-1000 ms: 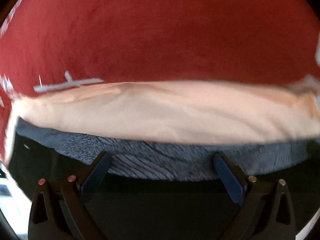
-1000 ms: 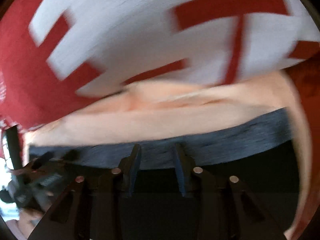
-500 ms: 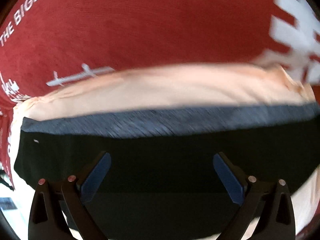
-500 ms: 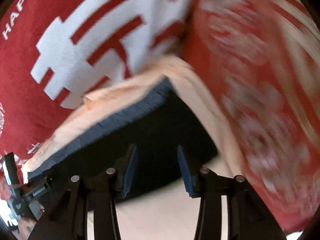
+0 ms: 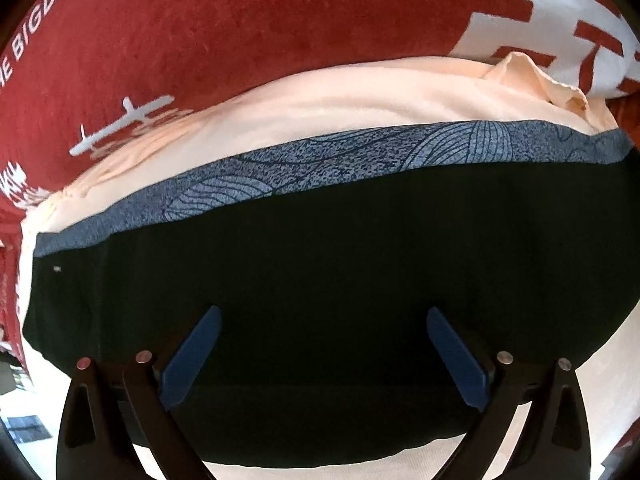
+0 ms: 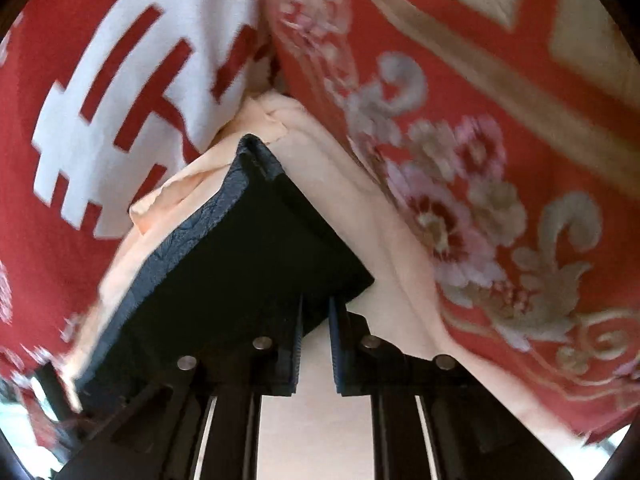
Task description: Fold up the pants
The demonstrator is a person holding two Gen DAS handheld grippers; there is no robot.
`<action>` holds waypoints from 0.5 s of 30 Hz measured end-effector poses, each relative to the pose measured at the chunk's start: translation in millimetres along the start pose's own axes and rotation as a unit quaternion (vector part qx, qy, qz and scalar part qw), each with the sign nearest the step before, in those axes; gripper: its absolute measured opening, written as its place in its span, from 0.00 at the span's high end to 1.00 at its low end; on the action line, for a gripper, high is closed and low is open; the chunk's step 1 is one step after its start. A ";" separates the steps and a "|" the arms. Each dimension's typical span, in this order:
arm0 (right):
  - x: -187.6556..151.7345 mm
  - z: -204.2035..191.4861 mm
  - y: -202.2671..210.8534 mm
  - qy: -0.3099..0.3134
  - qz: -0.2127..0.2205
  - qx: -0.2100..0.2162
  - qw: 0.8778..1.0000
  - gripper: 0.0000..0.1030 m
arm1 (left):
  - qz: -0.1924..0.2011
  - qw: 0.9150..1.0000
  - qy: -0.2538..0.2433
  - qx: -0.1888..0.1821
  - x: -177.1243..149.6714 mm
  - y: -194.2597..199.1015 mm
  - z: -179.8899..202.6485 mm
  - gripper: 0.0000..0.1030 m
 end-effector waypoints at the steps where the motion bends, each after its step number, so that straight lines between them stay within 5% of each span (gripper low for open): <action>1: -0.6 0.0 -2.1 0.013 -0.001 -0.004 1.000 0.87 | 0.001 1.000 0.000 0.000 0.9 -1.6 0.7 0.00; 6: 0.2 11.0 1.7 -0.004 0.002 -0.011 1.000 0.73 | 0.004 1.000 0.001 0.003 -0.2 -1.1 4.8 0.00; 10: -12.3 21.6 8.8 -0.065 -0.026 0.080 0.994 0.57 | 0.003 1.000 -0.002 0.001 -6.2 -10.0 -0.3 0.00; 15: -32.1 27.7 -10.3 -0.119 -0.048 0.142 0.981 0.57 | -0.014 1.000 0.004 0.004 -3.8 -0.1 -3.8 0.00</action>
Point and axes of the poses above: each gripper's, at about its wrist camera, not at the fingertips, and y roughly against the way its jaws point, z to its right, x to its top, the point moved 1 cm from there along -y, roughly the way its jaws point, and after that the axes turned 10 degrees about z, right-handed, at the moved point
